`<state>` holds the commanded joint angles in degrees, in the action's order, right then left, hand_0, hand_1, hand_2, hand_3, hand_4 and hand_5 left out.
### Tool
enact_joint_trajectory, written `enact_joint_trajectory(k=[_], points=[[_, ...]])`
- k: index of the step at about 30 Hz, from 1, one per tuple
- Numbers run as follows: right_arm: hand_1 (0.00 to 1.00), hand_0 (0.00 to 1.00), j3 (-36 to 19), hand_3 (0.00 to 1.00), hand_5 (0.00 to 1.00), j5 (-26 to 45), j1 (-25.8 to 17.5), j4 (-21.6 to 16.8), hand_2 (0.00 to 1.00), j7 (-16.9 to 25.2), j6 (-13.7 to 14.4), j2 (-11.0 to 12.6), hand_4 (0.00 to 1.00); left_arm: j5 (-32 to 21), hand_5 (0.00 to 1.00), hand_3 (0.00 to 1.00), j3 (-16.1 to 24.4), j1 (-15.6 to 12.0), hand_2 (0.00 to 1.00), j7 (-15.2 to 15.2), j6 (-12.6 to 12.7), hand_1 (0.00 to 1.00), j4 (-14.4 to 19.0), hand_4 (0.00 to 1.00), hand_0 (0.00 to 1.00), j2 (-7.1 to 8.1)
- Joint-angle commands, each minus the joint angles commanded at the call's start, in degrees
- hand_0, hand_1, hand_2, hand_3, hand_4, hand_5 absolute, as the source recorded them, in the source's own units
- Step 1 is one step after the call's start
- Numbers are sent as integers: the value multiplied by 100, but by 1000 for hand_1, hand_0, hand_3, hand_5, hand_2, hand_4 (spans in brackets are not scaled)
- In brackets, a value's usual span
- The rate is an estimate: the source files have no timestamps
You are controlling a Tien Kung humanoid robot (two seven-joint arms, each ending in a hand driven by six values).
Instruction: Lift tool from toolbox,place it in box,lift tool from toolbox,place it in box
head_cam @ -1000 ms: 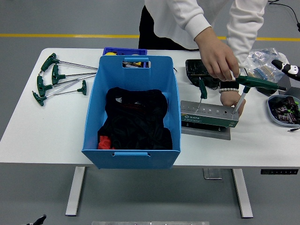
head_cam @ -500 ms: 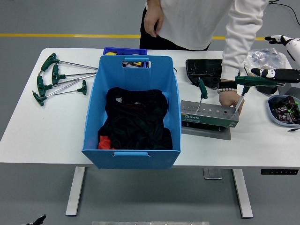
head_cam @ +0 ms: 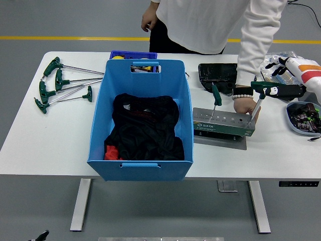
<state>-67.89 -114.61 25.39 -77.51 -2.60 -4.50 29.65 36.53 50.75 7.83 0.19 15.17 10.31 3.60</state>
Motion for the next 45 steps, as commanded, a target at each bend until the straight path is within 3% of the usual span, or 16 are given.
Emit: enact_joint_trajectory(k=[5, 6, 11, 12, 17, 18, 23, 24, 41, 42, 45], points=[[529, 654, 133, 678, 701, -87, 103, 165, 515, -62, -49, -45, 998, -15, 575, 684, -4, 0, 782, -11, 11, 763, 0, 667, 752, 0], [464, 584, 152, 577, 707, -109, 121, 190, 442, -78, -64, -48, 998, -16, 577, 683, -8, 2, 782, -12, 12, 764, 0, 669, 752, 2], [464, 584, 239, 577, 707, -157, 197, 310, 442, -141, -165, -52, 998, -3, 577, 683, 7, 17, 782, -24, 21, 764, 0, 669, 752, 5], [390, 495, 255, 420, 711, -150, 207, 331, 351, -140, -200, -46, 998, -11, 575, 681, 3, 23, 782, -29, 24, 764, 0, 668, 752, 5], [390, 495, 350, 420, 711, -97, 260, 372, 351, -207, -359, -42, 998, 9, 575, 681, 24, 31, 782, -31, 34, 764, 0, 668, 752, 6], [312, 388, 361, 349, 725, -97, 267, 377, 287, -217, -367, -47, 998, 13, 573, 679, 26, 33, 781, -30, 35, 764, 0, 667, 751, 5], [312, 388, 467, 349, 725, -115, 318, 423, 287, -253, -414, -64, 998, 27, 573, 679, 18, 36, 781, -23, 31, 764, 0, 667, 751, 7], [246, 315, 492, 283, 746, -115, 327, 433, 241, -261, -421, -59, 998, 37, 571, 677, 24, 36, 780, -21, 30, 764, 0, 667, 751, 7], [201, 274, 674, 247, 759, -115, 428, 653, 207, -271, -307, -112, 998, 111, 567, 676, 60, 16, 779, 3, 36, 763, 0, 663, 748, 15], [153, 205, 670, 200, 761, -117, 441, 672, 168, -273, -300, -122, 998, 104, 565, 673, 47, 20, 779, 2, 34, 763, 0, 661, 746, 17], [153, 205, 674, 200, 761, -123, 464, 717, 168, -283, -280, -139, 998, 90, 565, 673, 39, 26, 779, -3, 33, 763, 0, 661, 746, 19]])
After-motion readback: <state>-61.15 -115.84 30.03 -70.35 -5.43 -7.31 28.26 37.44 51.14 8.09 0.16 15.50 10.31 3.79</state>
